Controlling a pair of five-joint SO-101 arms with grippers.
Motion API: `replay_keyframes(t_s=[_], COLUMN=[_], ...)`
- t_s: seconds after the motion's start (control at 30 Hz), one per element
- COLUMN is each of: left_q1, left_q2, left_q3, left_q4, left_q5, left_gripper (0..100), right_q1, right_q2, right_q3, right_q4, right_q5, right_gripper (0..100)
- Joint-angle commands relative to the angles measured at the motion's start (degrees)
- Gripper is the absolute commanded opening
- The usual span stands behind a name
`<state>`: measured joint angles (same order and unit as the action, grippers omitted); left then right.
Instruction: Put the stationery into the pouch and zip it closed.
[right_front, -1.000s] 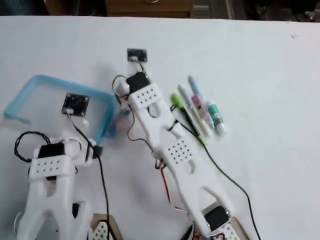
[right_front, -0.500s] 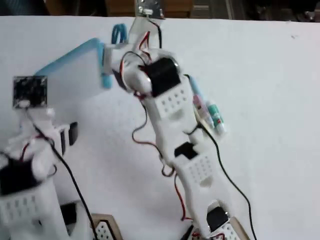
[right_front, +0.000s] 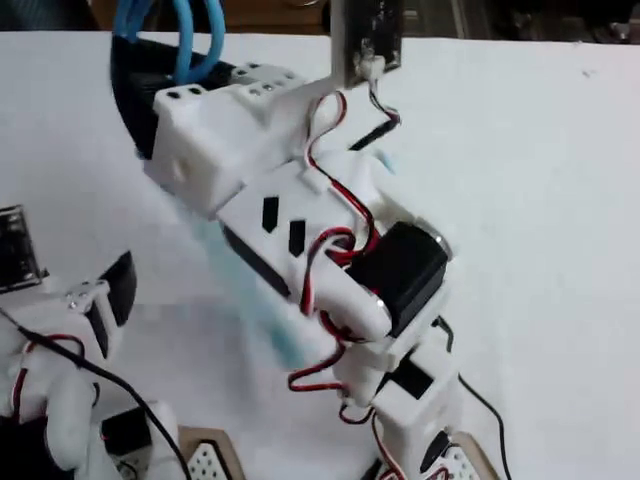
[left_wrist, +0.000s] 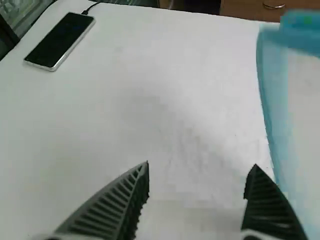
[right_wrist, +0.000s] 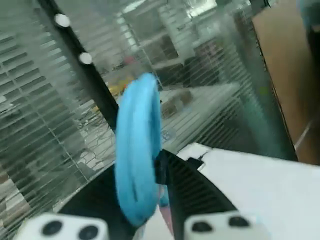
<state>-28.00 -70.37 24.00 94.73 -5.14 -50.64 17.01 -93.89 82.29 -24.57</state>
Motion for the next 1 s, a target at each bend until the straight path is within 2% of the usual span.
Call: replay_keyframes(t_s=[0.0, 0.23, 0.47, 0.67, 0.77, 0.97], left_q1=[-1.0, -1.0, -1.0, -1.0, -0.9, 6.6], left_q2=[-0.2, -0.3, -0.1, 0.0, 0.1, 9.5], left_q3=[-1.9, -3.4, -6.9, -12.6, -12.9, -15.4], left_q4=[1.7, 4.2, 4.1, 3.3, 1.3, 0.7], left_q5=[1.1, 1.1, 1.7, 9.2, 12.1, 12.7], left_gripper=[31, 31, 31, 31, 35, 35], right_q1=[-1.5, -0.6, 4.2, 4.7, 4.9, 4.8], right_q2=[-1.9, 1.1, 2.9, 2.2, 1.0, -0.5], right_q3=[0.4, 7.4, 7.8, 6.5, 4.6, 4.1], right_q4=[-1.9, 4.8, 3.2, 2.1, -1.8, -4.8], right_q5=[3.3, 3.3, 3.1, 3.1, 3.3, 3.4], right_gripper=[1.6, 1.6, 1.6, 1.6, 1.6, 1.6])
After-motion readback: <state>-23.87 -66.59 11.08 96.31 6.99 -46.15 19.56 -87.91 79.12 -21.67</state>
